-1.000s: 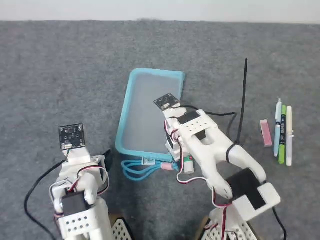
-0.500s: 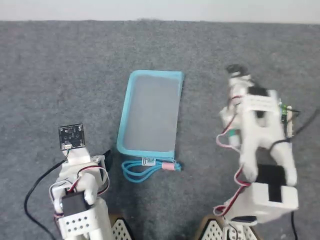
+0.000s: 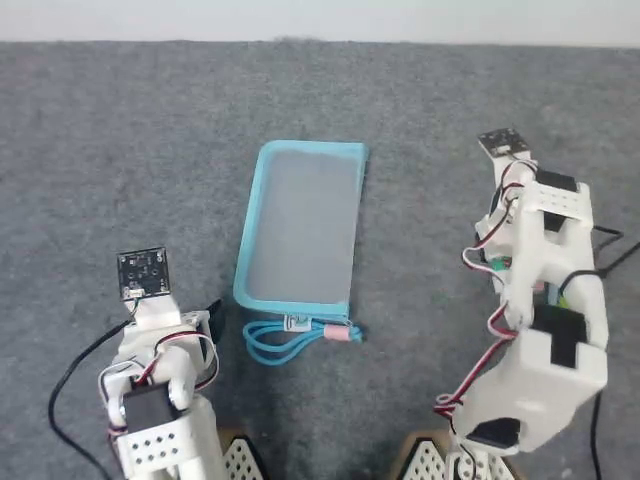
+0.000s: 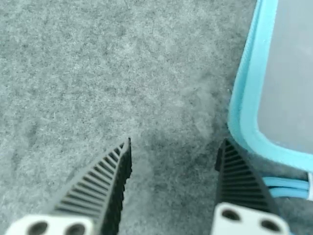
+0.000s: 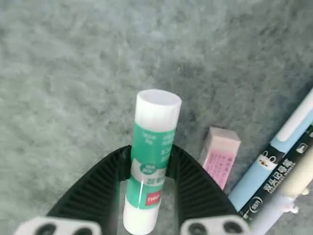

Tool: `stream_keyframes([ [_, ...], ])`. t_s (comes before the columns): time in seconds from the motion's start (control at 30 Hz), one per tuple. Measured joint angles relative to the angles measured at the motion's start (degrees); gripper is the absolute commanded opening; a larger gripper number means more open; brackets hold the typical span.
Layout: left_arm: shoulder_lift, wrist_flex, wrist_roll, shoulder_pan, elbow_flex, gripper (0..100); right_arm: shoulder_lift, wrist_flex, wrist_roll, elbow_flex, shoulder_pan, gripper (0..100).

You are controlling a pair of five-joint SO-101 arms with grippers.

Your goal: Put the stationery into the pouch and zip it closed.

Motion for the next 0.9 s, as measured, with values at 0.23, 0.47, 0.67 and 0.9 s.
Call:
stream_keyframes([
  [0.23, 0.00, 0.00, 0.00, 0.00, 0.00, 27, 0.53, -0.09, -0.44, -2.81, 0.79, 18.0],
  [0.47, 0.00, 0.00, 0.00, 0.00, 0.00, 27, -3.43, 3.60, -1.67, -4.22, 0.70, 17.7],
  [0.67, 0.00, -4.92, -10.64, -2.90, 0.00, 27, -14.33, 8.62, -9.05, -4.22, 0.62, 5.8],
  [0.9, 0.00, -15.38, -23.56, -6.07, 0.00, 27, -29.63, 10.29, -12.84, 4.57, -7.65, 2.8],
])
